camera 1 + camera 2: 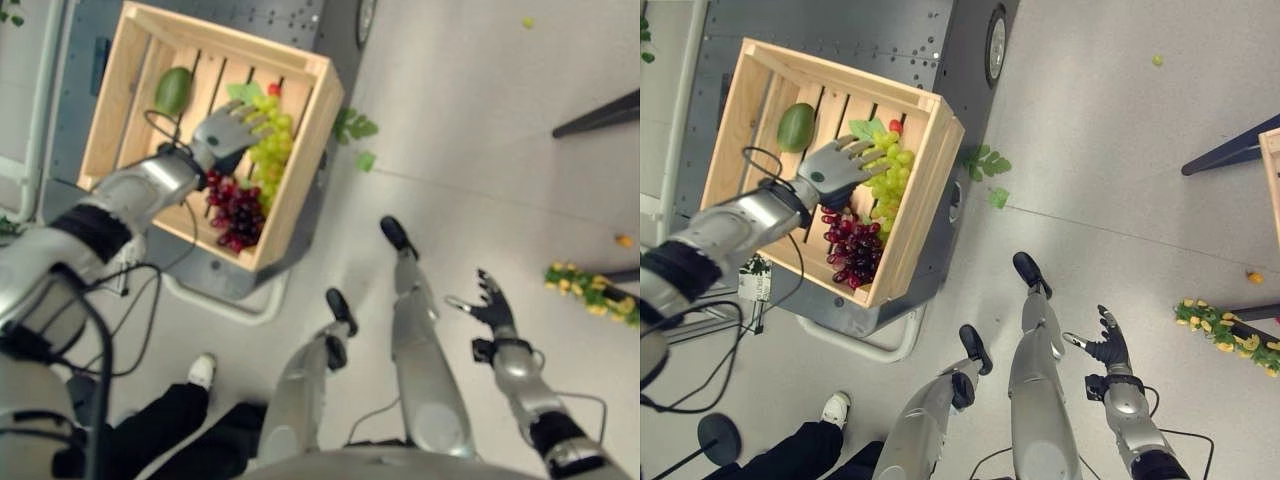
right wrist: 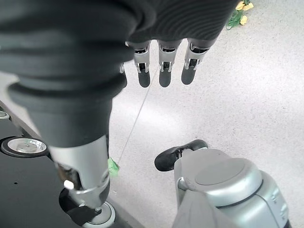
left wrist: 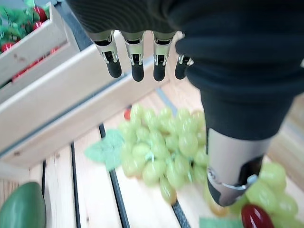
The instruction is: Pick up the fruits from the basket on one side to the basket on the other side
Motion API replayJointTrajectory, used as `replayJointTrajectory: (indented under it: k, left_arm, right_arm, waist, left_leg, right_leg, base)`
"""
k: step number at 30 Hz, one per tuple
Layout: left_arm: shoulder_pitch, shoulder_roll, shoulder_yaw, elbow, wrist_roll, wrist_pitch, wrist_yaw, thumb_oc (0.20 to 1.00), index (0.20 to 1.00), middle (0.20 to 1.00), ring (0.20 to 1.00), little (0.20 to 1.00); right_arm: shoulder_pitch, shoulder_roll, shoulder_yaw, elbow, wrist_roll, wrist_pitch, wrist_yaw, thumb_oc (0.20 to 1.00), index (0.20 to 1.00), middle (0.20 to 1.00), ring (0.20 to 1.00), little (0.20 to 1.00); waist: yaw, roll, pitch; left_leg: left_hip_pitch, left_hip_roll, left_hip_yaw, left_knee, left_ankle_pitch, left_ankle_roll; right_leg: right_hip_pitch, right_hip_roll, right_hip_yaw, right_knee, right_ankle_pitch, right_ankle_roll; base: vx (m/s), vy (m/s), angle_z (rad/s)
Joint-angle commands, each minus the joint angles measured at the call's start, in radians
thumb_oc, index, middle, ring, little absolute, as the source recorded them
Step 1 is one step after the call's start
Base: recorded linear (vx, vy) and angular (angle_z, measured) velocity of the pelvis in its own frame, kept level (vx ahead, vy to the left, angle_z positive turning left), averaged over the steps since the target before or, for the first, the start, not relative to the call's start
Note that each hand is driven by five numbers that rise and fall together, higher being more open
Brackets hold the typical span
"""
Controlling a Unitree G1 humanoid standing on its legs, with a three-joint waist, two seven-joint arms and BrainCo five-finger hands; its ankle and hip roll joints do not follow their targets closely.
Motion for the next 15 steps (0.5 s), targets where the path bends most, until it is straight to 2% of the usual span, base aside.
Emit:
replayJointTrajectory:
  k: [1, 3, 10, 11, 15]
  left_arm:
    - [0.03, 0.143, 0.083, -0.047, -0.062, -0.004, 0.025, 1.0, 1.0, 1.0, 1.0, 1.0]
    - [0.085, 0.195, 0.161, -0.139, -0.094, -0.002, 0.029, 1.0, 1.0, 1.0, 1.0, 1.0]
    - [0.186, 0.254, 0.283, -0.208, -0.123, -0.016, 0.032, 1.0, 1.0, 1.0, 1.0, 1.0]
    - [0.218, 0.287, 0.319, -0.255, -0.132, -0.017, 0.026, 1.0, 1.0, 1.0, 1.0, 1.0]
    - [0.283, 0.312, 0.355, -0.224, -0.121, -0.025, 0.021, 1.0, 1.0, 1.0, 1.0, 1.0]
  right_arm:
    - [0.041, -0.06, -0.019, -0.063, -0.014, -0.031, -0.003, 1.0, 1.0, 1.0, 1.0, 1.0]
    - [0.052, -0.05, -0.016, -0.069, -0.013, -0.024, 0.012, 1.0, 1.0, 1.0, 1.0, 1.0]
    - [0.053, -0.052, -0.013, -0.069, -0.017, -0.014, 0.031, 1.0, 1.0, 1.0, 1.0, 1.0]
    - [0.059, -0.049, -0.016, -0.066, -0.018, -0.011, 0.036, 1.0, 1.0, 1.0, 1.0, 1.0]
    - [0.061, -0.052, -0.006, -0.062, -0.021, -0.003, 0.051, 1.0, 1.0, 1.0, 1.0, 1.0]
  waist:
    - [-0.021, 0.037, -0.032]
    - [-0.001, 0.017, -0.041]
    - [0.017, -0.004, -0.045]
    - [0.029, -0.009, -0.048]
    - [0.036, -0.021, -0.052]
  left_leg:
    - [-0.111, 0.0, -0.033, -0.023, 0.092, 0.006]
    - [-0.109, -0.001, -0.056, -0.024, 0.099, 0.002]
    - [-0.111, -0.012, -0.083, -0.04, 0.122, 0.0]
    - [-0.114, -0.015, -0.089, -0.041, 0.127, 0.0]
    - [-0.127, -0.016, -0.099, -0.033, 0.133, -0.001]
  right_leg:
    - [0.096, -0.016, -0.062, 0.022, -0.164, 0.06]
    - [0.11, -0.017, -0.082, 0.035, -0.17, 0.051]
    - [0.112, -0.03, -0.102, 0.029, -0.159, 0.048]
    - [0.114, -0.033, -0.106, 0.026, -0.158, 0.047]
    - [0.113, -0.036, -0.108, 0.03, -0.159, 0.046]
  base:
    - [-0.05, -0.059, 0.06]
    - [-0.09, -0.061, 0.12]
    - [-0.06, 0.006, 0.26]
    - [-0.05, 0.014, 0.13]
    - [-0.05, 0.028, 0.12]
